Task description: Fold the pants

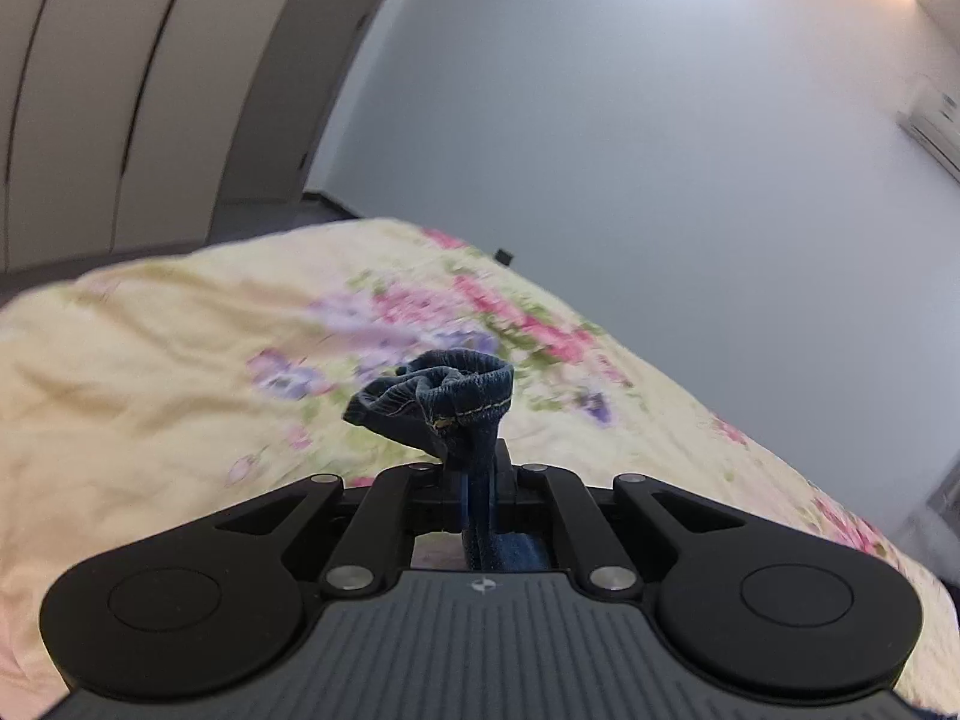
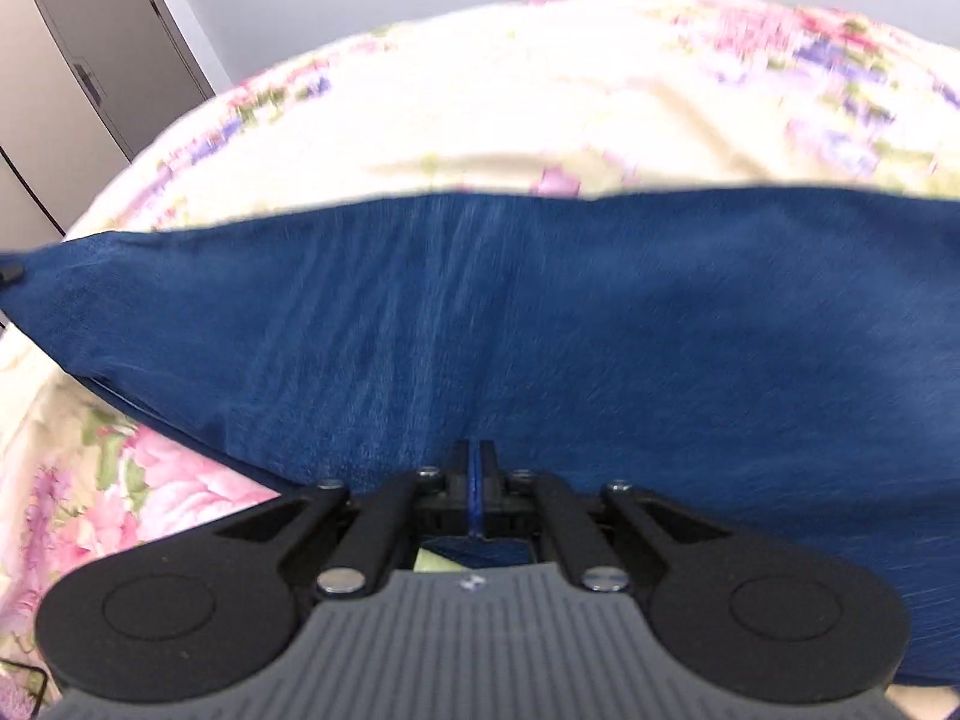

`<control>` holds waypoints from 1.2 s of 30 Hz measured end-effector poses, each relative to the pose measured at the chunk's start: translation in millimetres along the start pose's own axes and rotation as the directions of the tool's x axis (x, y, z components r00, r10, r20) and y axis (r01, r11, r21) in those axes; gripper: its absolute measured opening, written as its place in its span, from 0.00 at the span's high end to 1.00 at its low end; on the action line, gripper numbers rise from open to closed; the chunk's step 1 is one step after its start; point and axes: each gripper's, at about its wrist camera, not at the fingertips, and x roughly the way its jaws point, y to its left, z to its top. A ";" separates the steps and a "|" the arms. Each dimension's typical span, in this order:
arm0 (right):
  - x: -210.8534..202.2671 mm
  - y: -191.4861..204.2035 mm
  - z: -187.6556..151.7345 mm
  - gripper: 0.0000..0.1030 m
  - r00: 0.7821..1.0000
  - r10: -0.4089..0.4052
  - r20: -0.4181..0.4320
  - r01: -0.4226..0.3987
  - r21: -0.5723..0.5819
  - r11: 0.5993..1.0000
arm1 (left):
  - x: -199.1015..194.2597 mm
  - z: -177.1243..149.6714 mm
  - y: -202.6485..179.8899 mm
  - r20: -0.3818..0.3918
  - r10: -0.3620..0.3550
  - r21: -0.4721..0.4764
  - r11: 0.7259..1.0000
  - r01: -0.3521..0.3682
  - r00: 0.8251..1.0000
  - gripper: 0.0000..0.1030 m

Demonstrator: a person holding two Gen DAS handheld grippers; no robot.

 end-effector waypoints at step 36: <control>-59.0 -97.9 -73.7 0.63 0.957 0.277 0.087 -0.287 0.433 0.855 | -40.5 -296.9 -251.4 -0.520 -0.141 0.754 0.389 0.530 0.843 0.66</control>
